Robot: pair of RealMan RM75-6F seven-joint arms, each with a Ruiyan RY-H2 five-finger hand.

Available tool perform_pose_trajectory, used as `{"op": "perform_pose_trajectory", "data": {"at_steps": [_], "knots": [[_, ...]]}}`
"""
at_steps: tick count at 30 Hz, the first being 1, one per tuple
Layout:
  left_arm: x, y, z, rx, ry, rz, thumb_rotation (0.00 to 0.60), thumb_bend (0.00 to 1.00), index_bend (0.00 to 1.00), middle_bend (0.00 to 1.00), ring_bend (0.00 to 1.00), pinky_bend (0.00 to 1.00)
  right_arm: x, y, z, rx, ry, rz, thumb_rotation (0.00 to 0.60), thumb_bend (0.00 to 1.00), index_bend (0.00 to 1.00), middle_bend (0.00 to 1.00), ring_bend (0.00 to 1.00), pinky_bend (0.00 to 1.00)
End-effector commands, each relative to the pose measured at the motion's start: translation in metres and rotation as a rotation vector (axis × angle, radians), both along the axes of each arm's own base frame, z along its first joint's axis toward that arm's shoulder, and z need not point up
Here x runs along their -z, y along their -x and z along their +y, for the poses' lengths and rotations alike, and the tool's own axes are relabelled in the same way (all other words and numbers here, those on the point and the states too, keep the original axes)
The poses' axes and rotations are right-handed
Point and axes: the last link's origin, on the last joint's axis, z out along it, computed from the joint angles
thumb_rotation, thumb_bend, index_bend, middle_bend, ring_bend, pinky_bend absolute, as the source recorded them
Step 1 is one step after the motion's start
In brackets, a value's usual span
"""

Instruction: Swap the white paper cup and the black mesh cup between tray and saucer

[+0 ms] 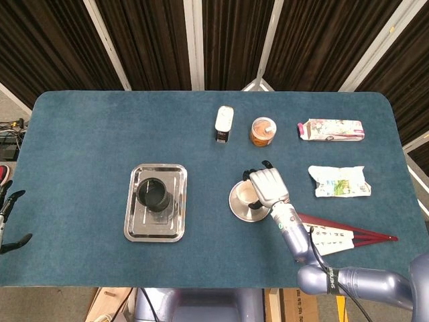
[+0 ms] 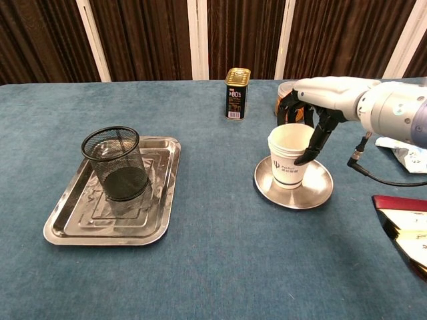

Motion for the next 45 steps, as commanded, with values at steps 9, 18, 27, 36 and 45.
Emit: {"op": "perform_pose_trajectory", "data": {"at_steps": [9,18,27,36,45], "knots": [[-0.003,0.002,0.001,-0.01,-0.011,0.0,0.6,0.09,0.18,0.0,0.0,0.08,-0.007,-0.036,-0.011,-0.074,0.039,-0.036,0.6,0.0,0.47,0.44,0.49,0.16],[-0.014,0.005,0.0,-0.024,-0.054,0.003,0.6,0.09,0.18,0.0,0.0,0.08,0.016,-0.068,-0.03,-0.075,0.002,-0.089,0.6,0.0,0.47,0.44,0.49,0.16],[-0.021,0.007,0.0,-0.032,-0.075,0.001,0.6,0.09,0.18,0.0,0.0,0.08,0.05,-0.069,-0.042,-0.054,-0.038,-0.104,0.6,0.0,0.47,0.44,0.49,0.16],[-0.022,0.009,0.002,-0.04,-0.079,0.005,0.6,0.09,0.18,0.0,0.0,0.08,0.056,-0.064,-0.043,-0.036,-0.064,-0.123,0.6,0.0,0.08,0.18,0.23,0.01],[-0.02,0.009,0.002,-0.04,-0.078,0.008,0.6,0.09,0.18,0.0,0.0,0.08,0.03,-0.06,-0.036,-0.02,-0.043,-0.074,0.6,0.0,0.0,0.0,0.0,0.0]]}}
